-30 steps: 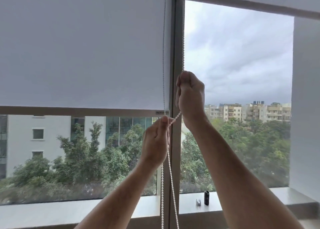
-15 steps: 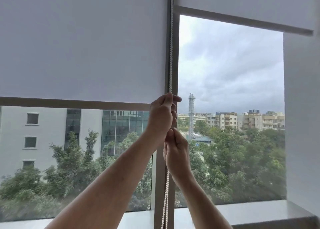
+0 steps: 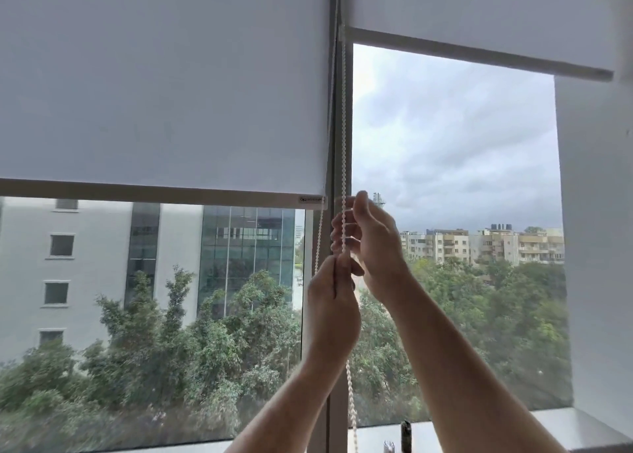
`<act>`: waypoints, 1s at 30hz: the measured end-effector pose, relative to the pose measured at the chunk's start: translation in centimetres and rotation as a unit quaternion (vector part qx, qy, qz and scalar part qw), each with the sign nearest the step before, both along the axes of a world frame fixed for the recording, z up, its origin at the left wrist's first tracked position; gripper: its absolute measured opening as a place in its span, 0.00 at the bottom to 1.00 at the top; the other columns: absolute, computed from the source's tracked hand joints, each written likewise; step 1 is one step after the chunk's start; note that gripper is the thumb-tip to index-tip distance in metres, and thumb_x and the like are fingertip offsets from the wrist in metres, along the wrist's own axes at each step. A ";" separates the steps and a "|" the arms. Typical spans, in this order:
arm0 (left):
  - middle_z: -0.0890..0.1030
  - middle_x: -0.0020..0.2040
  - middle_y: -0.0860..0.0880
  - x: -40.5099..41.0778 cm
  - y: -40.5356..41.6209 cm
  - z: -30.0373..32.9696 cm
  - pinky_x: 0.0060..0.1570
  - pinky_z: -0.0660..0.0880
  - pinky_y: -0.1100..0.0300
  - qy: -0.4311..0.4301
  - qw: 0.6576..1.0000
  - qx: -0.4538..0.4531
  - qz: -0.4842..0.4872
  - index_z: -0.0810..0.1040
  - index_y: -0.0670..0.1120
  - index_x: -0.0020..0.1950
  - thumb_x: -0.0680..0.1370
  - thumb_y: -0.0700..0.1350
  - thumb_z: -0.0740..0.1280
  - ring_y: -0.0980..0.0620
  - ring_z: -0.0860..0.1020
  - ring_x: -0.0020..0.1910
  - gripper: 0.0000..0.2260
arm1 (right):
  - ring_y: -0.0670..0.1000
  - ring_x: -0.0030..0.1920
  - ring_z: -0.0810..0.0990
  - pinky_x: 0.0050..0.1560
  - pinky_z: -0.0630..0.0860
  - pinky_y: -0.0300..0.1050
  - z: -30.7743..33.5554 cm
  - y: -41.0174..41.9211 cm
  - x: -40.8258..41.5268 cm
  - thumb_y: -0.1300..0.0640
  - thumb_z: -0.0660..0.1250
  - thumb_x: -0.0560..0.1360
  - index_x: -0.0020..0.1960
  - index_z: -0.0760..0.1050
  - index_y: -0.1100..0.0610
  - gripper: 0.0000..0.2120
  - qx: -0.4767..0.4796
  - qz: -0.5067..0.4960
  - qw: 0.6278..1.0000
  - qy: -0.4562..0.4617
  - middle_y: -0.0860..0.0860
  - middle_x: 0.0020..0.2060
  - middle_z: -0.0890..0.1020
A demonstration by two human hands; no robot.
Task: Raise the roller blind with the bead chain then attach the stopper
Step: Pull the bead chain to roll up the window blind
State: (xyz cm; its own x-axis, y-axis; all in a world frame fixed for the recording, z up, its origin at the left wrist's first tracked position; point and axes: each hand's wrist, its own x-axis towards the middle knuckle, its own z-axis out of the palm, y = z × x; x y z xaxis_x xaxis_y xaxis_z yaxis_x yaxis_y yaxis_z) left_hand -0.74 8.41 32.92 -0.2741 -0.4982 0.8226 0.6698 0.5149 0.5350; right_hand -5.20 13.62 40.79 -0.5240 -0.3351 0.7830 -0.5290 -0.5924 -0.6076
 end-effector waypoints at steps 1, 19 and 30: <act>0.69 0.25 0.55 0.0 -0.1 -0.4 0.27 0.59 0.56 0.003 1.000 0.012 -0.010 0.77 0.52 0.38 0.82 0.50 0.58 0.53 0.63 0.26 0.15 | 0.51 0.32 0.76 0.32 0.74 0.45 1.3 0.1 0.6 0.49 0.55 0.84 0.52 0.78 0.60 0.18 0.004 0.019 1.000 0.006 0.53 0.35 0.79; 0.81 0.42 0.37 1.8 -3.9 5.5 0.41 0.75 0.53 -0.008 0.998 0.045 -0.051 0.80 0.43 0.51 0.84 0.52 0.52 0.45 0.78 0.40 0.20 | 0.42 0.24 0.64 0.25 0.63 0.36 2.9 -1.1 4.7 0.60 0.55 0.83 0.35 0.69 0.52 0.18 -0.106 -0.085 0.986 0.096 0.44 0.25 0.68; 0.73 0.32 0.49 3.9 0.6 16.8 0.27 0.66 0.61 -0.025 0.995 0.026 -0.098 0.79 0.43 0.47 0.84 0.49 0.57 0.53 0.71 0.28 0.15 | 0.47 0.26 0.60 0.26 0.57 0.41 -7.3 -2.4 3.6 0.50 0.56 0.82 0.34 0.68 0.50 0.18 -0.037 -0.070 0.996 0.051 0.44 0.25 0.65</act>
